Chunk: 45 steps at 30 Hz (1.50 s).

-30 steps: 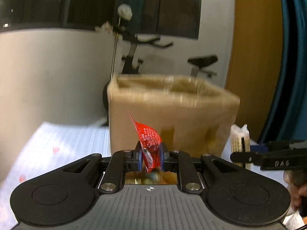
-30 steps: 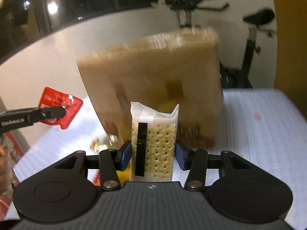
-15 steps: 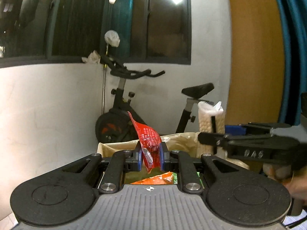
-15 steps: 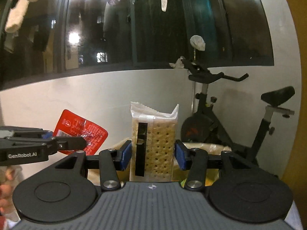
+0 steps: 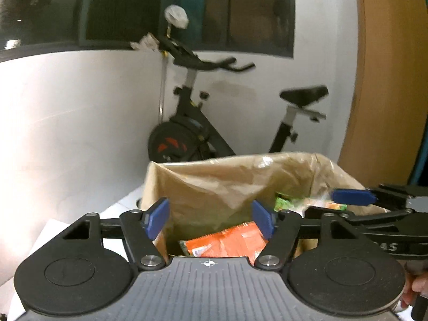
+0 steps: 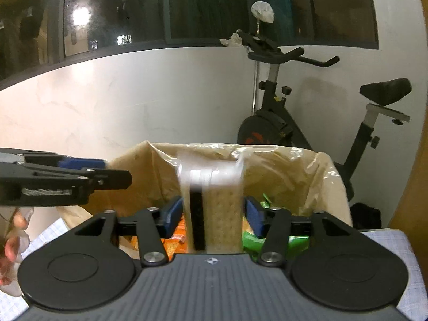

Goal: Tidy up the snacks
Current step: 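Move both open tools back down toward the remaining snacks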

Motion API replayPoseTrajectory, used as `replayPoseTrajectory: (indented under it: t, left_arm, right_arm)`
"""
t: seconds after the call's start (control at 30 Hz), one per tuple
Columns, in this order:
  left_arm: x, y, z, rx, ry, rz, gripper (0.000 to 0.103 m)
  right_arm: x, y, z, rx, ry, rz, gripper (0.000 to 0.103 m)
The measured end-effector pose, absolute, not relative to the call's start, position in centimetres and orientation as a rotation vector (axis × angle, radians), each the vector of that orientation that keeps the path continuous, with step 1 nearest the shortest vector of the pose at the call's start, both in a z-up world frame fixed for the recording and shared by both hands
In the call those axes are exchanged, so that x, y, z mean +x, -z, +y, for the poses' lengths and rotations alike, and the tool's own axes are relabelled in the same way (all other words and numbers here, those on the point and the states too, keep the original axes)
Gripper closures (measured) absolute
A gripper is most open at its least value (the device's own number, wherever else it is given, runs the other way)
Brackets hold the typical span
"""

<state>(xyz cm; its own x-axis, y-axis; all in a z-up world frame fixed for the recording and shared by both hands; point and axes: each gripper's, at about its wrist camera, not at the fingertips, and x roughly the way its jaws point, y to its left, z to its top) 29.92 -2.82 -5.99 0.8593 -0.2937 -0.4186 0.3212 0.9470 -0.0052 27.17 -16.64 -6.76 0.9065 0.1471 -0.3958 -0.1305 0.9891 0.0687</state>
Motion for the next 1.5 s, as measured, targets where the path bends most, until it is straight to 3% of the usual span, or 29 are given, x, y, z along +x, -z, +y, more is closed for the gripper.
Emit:
replayPoseTrajectory:
  t: [0.1, 0.2, 0.43, 0.73, 1.5]
  left_arm:
    - [29.2, 5.9, -1.7, 0.049, 0.300, 0.443, 0.032]
    - [28.0, 5.8, -1.0, 0.066, 0.284, 0.430, 0.031]
    - [24.6, 5.8, 0.6, 0.068, 0.265, 0.446, 0.012]
    - [19.9, 8.8, 2.4, 0.040, 0.257, 0.428, 0.011]
    - [15.3, 17.6, 1.9, 0.103, 0.226, 0.620, 0.013]
  right_arm:
    - [26.4, 6.6, -17.0, 0.047, -0.136, 0.395, 0.031]
    - [25.4, 6.3, -17.2, 0.060, -0.140, 0.387, 0.030]
    - [21.4, 6.0, -17.6, 0.129, -0.162, 0.337, 0.029]
    - [15.0, 8.1, -16.5, 0.095, -0.172, 0.271, 0.029]
    - [12.5, 21.4, -12.4, 0.108, -0.218, 0.698, 0.030]
